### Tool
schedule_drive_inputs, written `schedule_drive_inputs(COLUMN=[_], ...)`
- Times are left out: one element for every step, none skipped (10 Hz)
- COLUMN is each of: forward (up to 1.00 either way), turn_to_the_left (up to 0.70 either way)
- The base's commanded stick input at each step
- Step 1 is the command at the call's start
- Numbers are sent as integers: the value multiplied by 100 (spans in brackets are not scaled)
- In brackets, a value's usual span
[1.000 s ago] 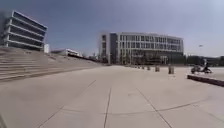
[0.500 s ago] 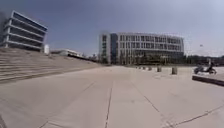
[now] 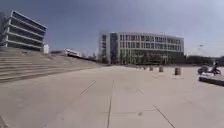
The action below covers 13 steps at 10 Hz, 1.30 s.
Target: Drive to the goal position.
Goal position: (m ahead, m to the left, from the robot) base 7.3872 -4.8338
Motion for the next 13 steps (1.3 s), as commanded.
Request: schedule_drive_inputs(forward=[70,70,70,70,70,70,70,70,70,70,70,70,70], turn_to_the_left=[0,0,0,0,0,0,0,0,0,0,0,0,0])
